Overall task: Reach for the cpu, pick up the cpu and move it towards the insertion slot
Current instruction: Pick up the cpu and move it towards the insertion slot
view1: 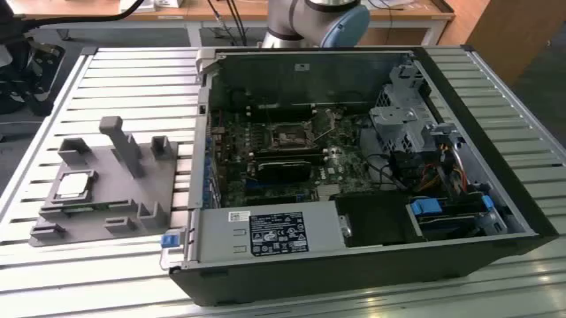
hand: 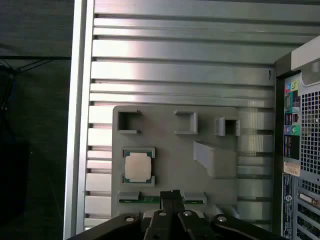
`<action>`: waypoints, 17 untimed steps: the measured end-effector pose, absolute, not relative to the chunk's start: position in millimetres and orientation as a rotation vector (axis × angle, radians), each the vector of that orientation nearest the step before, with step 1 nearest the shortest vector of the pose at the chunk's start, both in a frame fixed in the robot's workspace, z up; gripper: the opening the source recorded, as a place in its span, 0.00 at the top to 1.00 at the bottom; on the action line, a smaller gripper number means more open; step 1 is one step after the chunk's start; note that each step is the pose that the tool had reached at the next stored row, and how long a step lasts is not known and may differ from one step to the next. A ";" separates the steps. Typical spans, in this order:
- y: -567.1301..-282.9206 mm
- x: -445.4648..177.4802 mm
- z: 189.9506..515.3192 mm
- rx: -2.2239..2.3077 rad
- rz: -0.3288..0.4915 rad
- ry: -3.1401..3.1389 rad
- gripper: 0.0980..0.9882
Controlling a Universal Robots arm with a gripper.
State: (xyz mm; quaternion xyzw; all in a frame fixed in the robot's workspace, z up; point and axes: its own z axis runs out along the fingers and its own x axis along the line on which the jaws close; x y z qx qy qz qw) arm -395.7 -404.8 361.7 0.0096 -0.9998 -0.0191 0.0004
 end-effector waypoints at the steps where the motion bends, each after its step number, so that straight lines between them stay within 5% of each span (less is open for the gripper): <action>1: -404.8 -395.7 361.7 0.030 -0.060 -3.140 0.99; 17: -404.9 -428.7 359.9 0.030 -0.060 -3.140 0.99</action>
